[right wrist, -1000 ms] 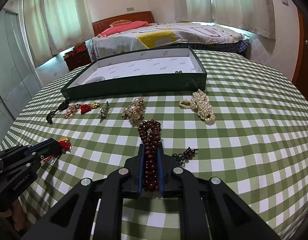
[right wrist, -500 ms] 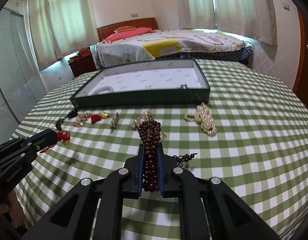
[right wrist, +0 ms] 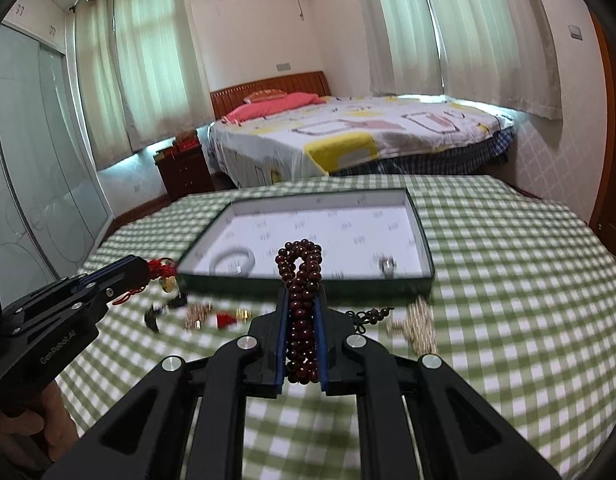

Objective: Organize jewelry
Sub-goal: 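Carry the bead bracelet and red tassel into the box and release both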

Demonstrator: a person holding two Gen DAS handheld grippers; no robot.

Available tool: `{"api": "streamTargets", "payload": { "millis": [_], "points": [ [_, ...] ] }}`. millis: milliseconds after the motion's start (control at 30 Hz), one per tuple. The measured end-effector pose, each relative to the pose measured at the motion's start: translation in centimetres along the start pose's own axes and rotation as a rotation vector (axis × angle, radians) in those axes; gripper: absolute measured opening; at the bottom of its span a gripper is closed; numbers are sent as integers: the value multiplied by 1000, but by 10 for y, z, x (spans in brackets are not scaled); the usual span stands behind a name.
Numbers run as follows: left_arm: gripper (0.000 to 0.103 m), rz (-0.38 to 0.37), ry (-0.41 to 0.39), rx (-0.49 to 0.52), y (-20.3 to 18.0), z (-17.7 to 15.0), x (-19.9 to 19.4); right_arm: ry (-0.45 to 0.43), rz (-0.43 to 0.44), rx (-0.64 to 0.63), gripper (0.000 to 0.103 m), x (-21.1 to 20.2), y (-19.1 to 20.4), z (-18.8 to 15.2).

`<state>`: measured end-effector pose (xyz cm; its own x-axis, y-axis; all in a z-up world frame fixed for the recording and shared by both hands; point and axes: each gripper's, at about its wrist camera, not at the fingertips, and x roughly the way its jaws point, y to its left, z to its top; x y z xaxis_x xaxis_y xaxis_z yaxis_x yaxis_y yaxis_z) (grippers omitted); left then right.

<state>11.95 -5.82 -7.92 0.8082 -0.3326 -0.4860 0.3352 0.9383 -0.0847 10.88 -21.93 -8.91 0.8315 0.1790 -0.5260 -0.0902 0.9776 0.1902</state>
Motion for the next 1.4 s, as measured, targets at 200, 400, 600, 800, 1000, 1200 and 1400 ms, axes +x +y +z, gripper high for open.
{"api": "streamTargets", "payload": {
  "millis": [200, 400, 600, 800, 1000, 1200, 1400],
  "points": [
    [8, -6, -55, 9, -4, 38, 30, -54, 1, -30, 12, 22, 2, 39],
    [8, 5, -66, -8, -1, 63, 72, -76, -7, -32, 12, 58, -4, 69],
    [8, 0, 59, -51, 5, 53, 134, 55, -8, 14, 12, 116, -25, 55],
    [8, 6, 182, -72, 12, 30, 179, 157, -23, 4, 12, 151, -32, 39],
    [8, -2, 253, -78, 13, 18, 199, 228, -27, 1, 12, 170, -37, 33],
    [8, -14, 292, -76, 13, 15, 212, 263, -27, 11, 13, 180, -44, 31],
    [16, -28, 316, -100, 15, 12, 214, 269, -22, 17, 28, 182, -46, 31]
  ]
}}
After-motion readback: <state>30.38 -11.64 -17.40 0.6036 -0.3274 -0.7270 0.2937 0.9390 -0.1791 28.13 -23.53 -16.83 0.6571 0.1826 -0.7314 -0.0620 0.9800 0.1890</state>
